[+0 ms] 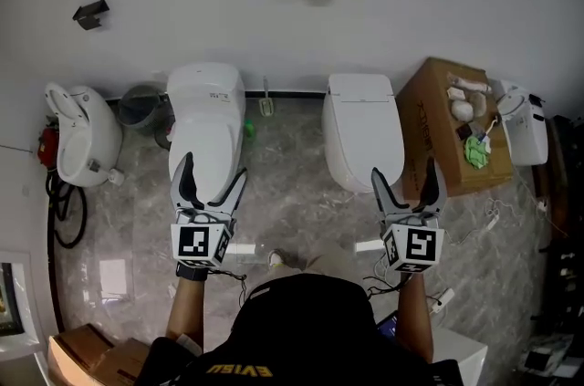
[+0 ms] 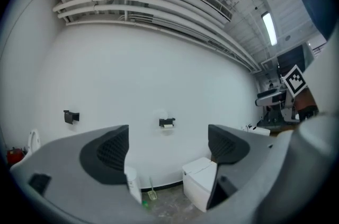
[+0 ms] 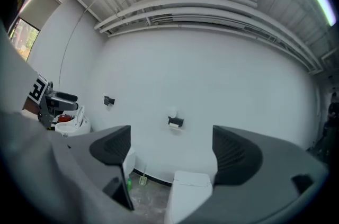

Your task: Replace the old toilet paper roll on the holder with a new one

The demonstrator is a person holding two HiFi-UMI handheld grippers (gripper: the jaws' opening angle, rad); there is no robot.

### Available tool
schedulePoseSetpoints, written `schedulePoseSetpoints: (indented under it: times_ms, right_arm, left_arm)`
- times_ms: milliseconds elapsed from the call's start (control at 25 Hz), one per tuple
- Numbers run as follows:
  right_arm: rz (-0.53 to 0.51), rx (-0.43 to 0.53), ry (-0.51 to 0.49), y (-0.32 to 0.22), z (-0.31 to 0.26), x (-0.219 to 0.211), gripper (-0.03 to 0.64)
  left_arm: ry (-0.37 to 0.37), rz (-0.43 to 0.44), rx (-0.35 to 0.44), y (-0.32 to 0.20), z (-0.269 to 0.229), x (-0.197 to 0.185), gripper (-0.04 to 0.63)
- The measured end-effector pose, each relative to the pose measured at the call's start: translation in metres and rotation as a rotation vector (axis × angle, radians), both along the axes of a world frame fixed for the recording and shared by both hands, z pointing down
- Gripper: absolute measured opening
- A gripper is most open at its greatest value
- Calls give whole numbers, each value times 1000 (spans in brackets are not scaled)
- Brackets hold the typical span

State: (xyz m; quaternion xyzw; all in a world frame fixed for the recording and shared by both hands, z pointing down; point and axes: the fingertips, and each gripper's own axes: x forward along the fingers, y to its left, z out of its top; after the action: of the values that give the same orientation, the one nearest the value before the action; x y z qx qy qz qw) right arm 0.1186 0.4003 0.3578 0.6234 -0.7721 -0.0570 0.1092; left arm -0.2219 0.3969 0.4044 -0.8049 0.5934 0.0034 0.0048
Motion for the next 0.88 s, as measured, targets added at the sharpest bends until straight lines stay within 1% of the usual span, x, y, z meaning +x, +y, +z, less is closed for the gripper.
schedulePoseSetpoints:
  times_ms: [120,360,560,800,880]
  right_arm:
    - [9,-17,14,-4,7,-9,474]
    - [4,-22,42,-40,20,-14,474]
    - [-17,-29,8,-102,34,-15,474]
    - [-52,-68,-33,-187,42,2,474]
    - [-60,-63,-32,-215,42,11,472]
  left_arm:
    - [8,16,-27,-10,13,-4,459]
    - [9,34,-24,-49,16,5,458]
    - [-15,51,2,-103,11,18,457]
    - [-40,54,-6,-177,2,52,457]
    - [-22,55,-1,-204,-6,63,457]
